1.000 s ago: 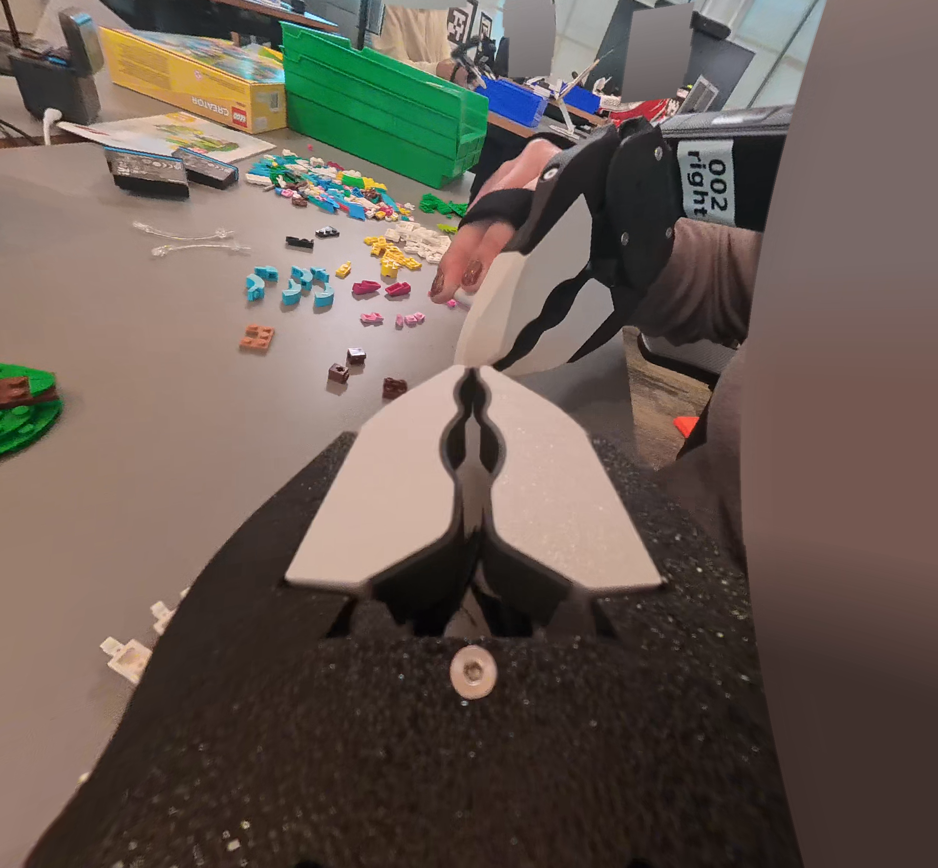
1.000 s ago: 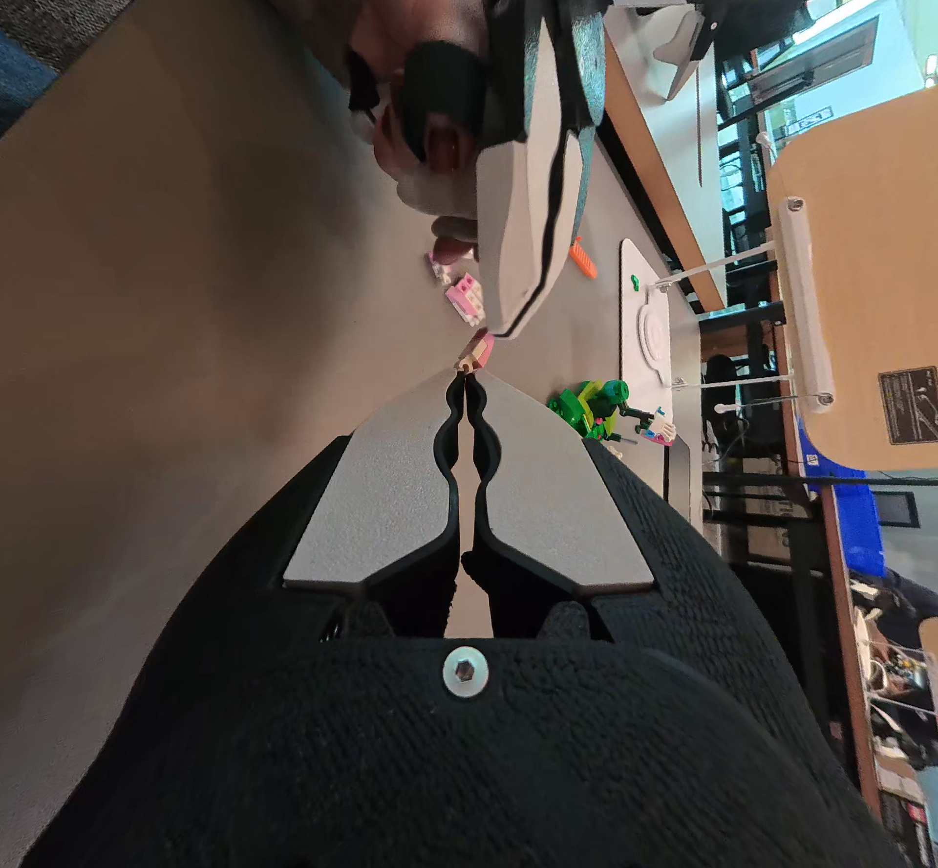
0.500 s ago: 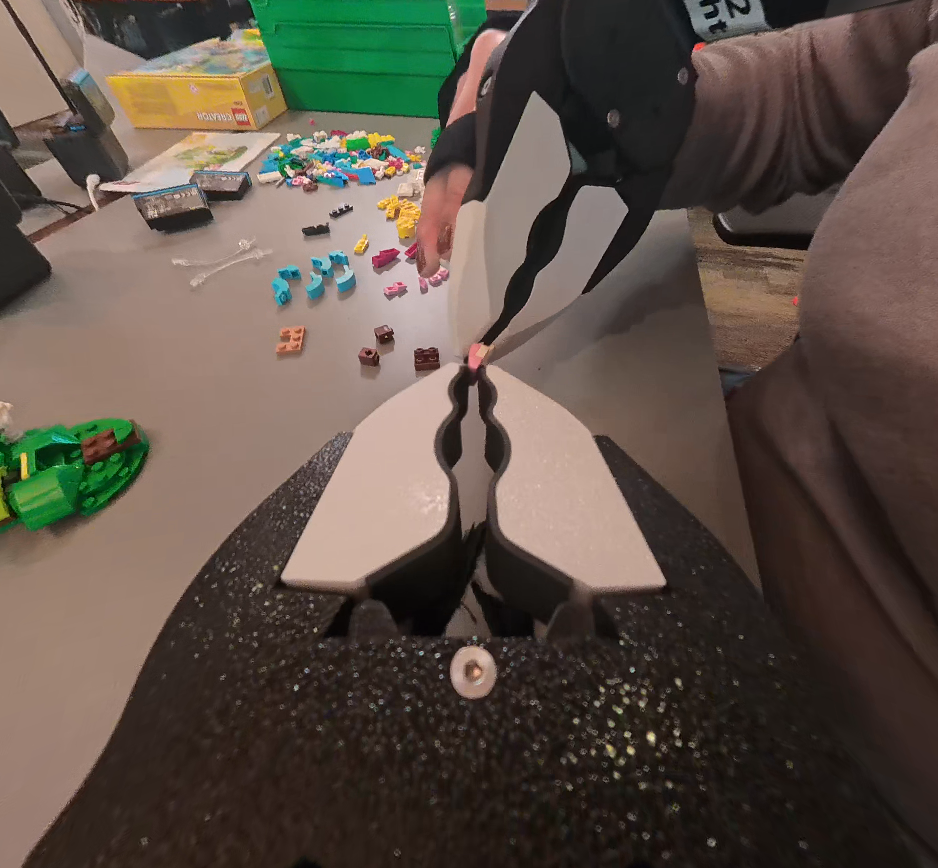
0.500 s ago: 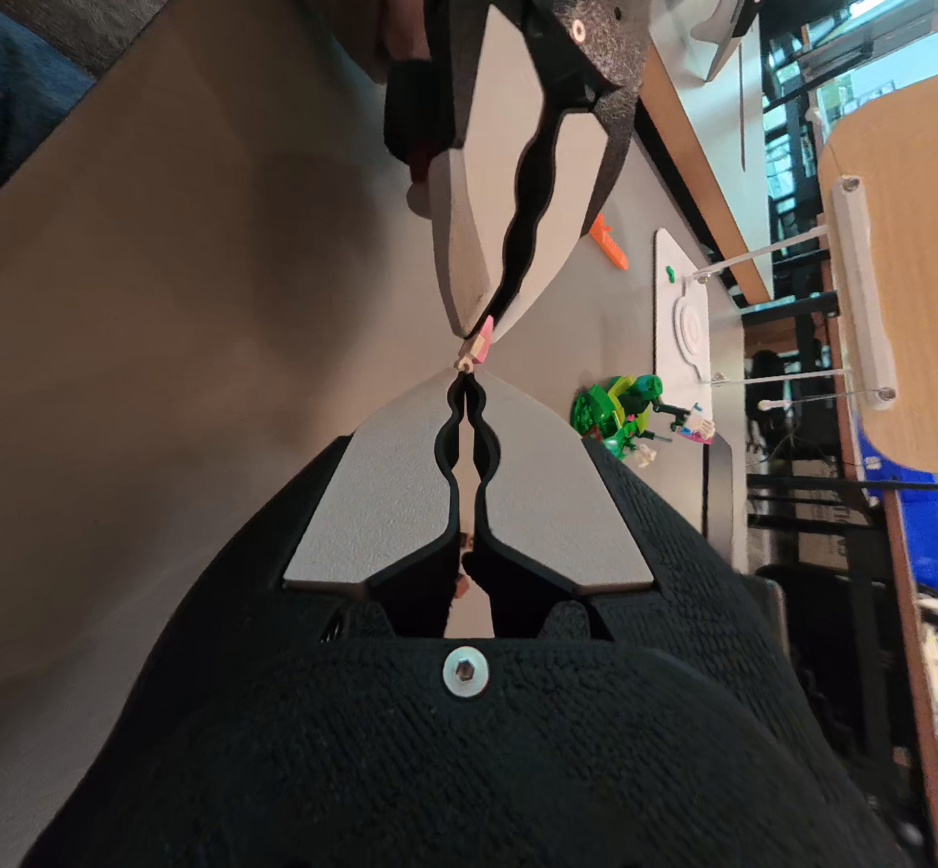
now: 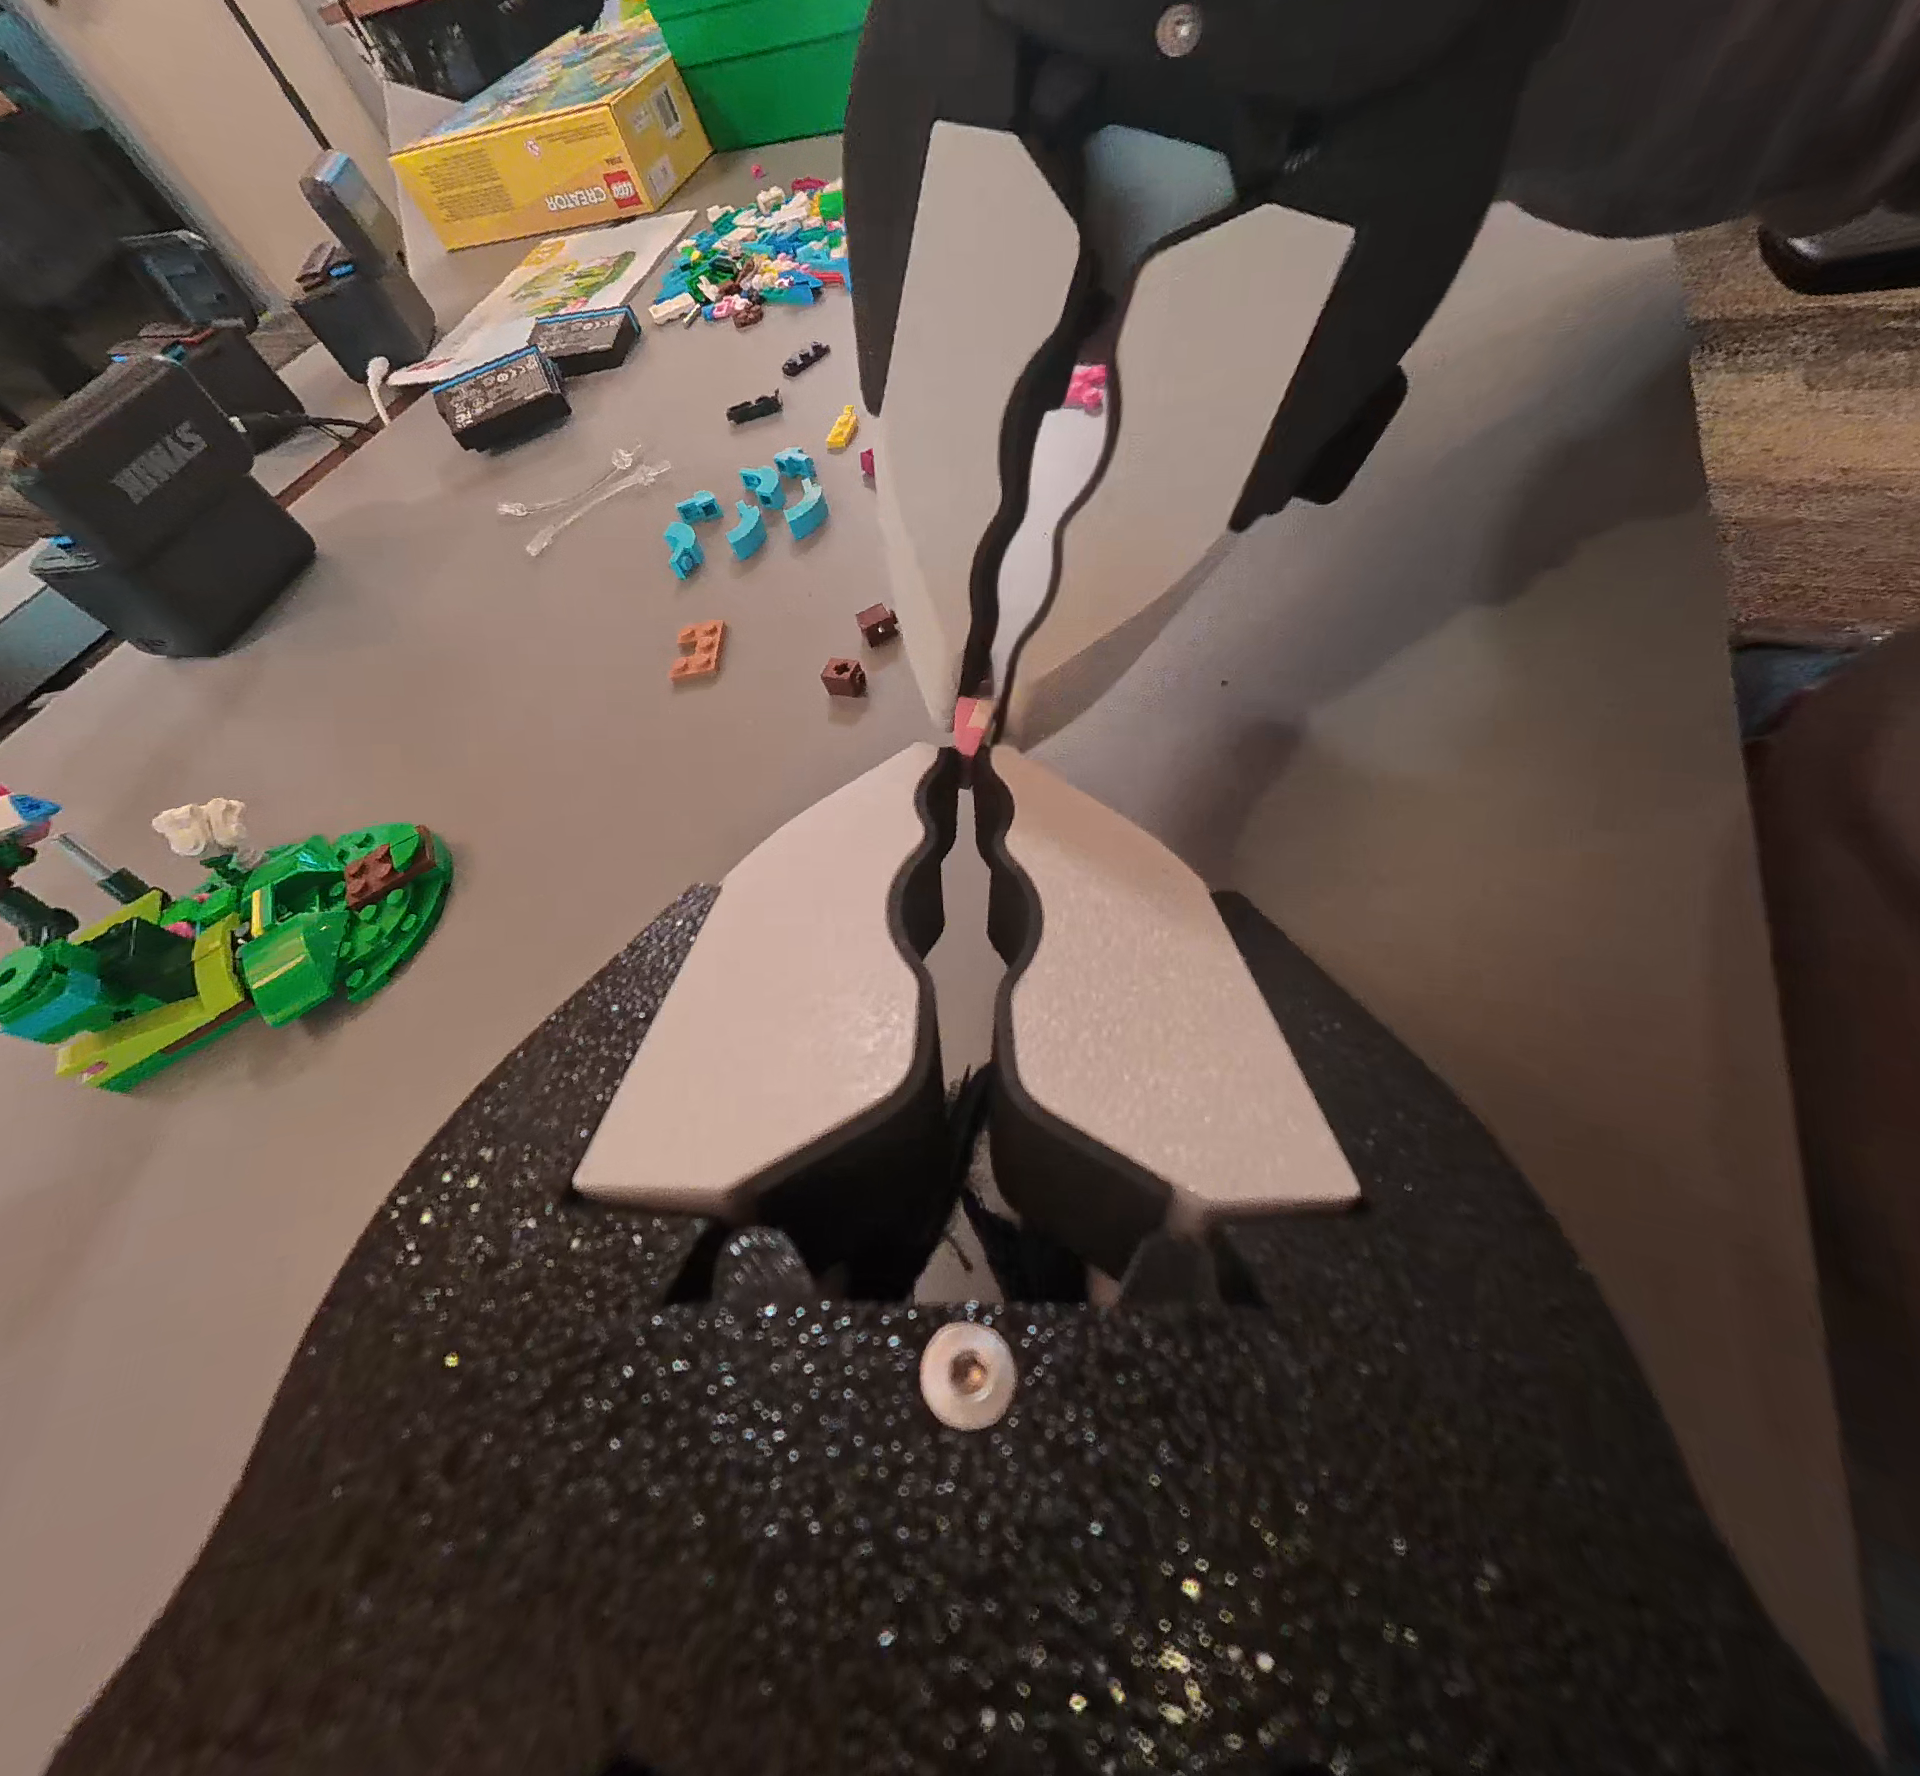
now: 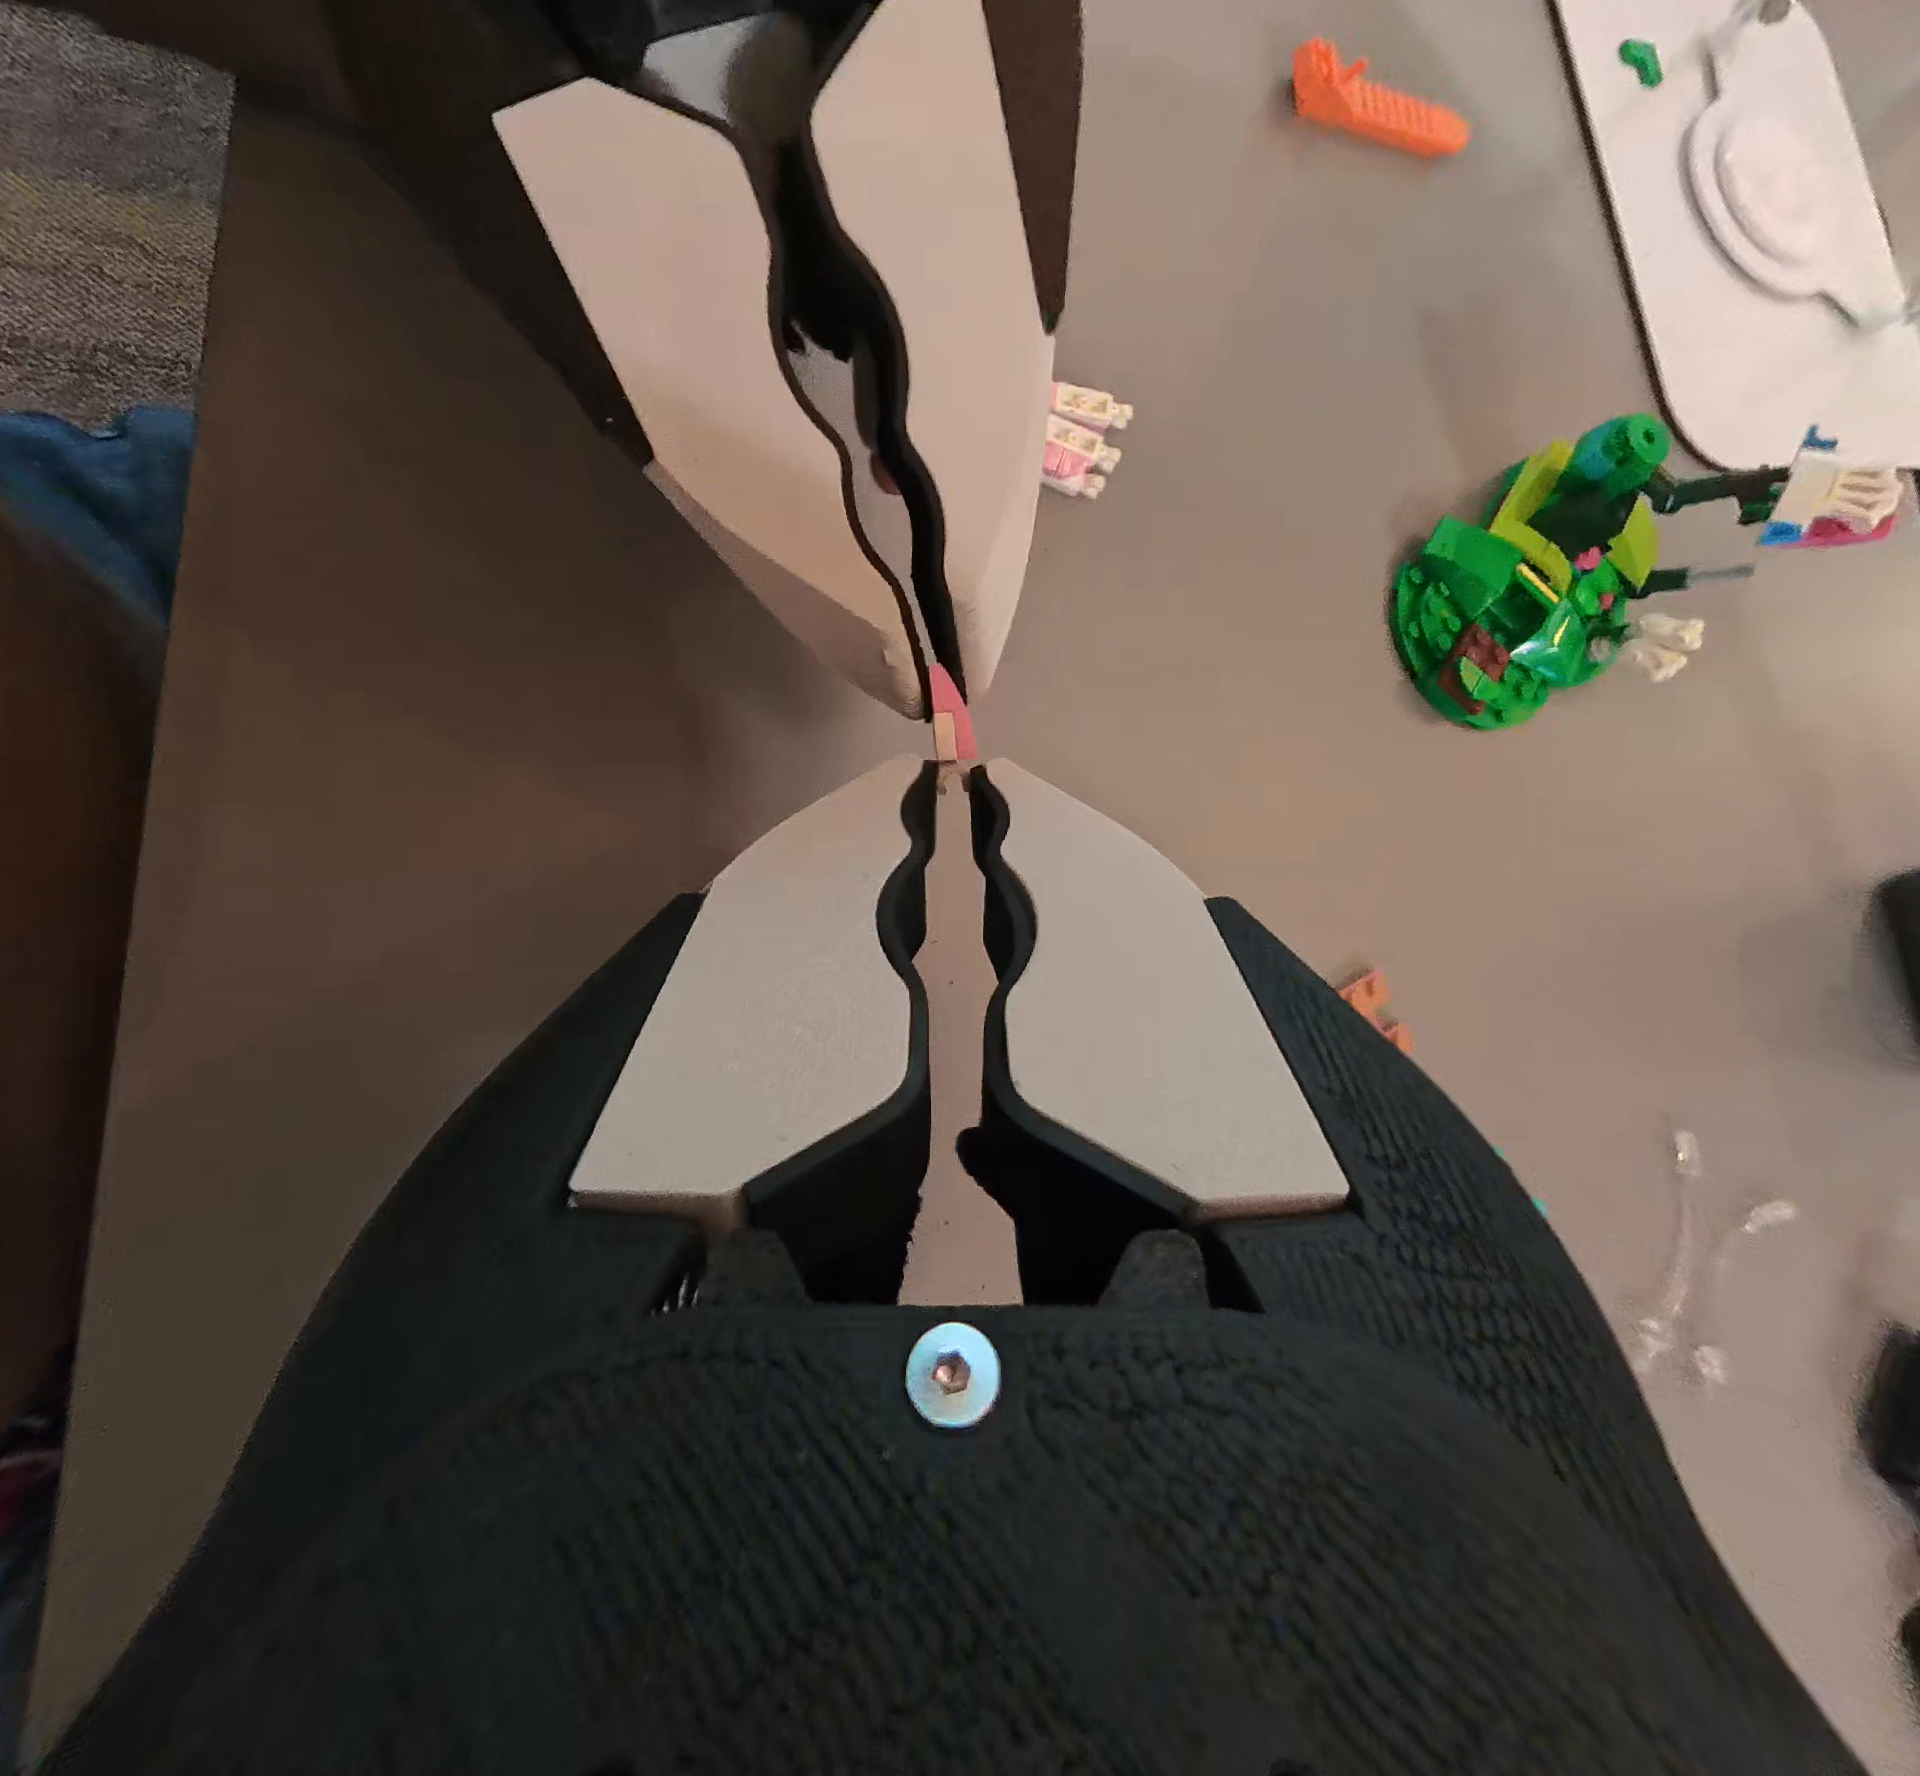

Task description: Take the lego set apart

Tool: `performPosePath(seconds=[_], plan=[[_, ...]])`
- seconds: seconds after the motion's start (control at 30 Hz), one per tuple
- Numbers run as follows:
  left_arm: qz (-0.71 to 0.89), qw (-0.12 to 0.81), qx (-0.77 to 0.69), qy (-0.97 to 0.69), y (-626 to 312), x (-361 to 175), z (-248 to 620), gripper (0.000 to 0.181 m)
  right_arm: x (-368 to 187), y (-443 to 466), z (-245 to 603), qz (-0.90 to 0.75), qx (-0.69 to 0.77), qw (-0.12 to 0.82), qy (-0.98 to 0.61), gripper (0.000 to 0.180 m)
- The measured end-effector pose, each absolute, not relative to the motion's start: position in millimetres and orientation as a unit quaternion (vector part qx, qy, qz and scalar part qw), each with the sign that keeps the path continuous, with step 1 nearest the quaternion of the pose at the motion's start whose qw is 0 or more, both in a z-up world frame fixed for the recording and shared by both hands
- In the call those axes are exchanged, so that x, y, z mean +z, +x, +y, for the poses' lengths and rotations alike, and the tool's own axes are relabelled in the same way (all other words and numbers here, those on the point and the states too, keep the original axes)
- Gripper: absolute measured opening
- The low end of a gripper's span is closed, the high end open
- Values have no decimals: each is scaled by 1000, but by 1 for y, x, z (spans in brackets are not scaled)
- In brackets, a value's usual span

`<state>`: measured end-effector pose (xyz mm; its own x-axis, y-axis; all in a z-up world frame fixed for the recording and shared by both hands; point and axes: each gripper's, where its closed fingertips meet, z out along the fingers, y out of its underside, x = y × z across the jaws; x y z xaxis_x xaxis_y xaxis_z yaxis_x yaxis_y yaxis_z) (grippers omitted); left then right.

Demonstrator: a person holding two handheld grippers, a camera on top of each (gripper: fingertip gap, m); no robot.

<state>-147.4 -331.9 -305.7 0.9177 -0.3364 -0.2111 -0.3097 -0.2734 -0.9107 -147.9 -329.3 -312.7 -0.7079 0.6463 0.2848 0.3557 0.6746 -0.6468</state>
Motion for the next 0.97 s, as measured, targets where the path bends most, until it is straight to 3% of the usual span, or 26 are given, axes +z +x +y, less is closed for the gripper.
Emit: performPosePath(seconds=[0.03, 0.17, 0.37, 0.67, 0.97], plan=[[204, 568, -10, -797, -147, -306, -332, 3, -313, -148, -329, -877, 284, 251, -294, 5], [199, 572, -18, -796, -145, -305, -332, 3, -315, -147, -330, -881, 267, 262, -289, 4], [104, 585, -87, -800, -152, -298, -331, 2, -305, -155, -326, -881, 172, 411, -159, 3], [-3, 592, -137, -794, -160, -299, -326, 1, -300, -162, -321, -856, 97, 504, -57, 2], [-4, 580, -152, -800, -157, -303, -325, 1, -303, -159, -321, -856, 87, 509, 5, 2]])
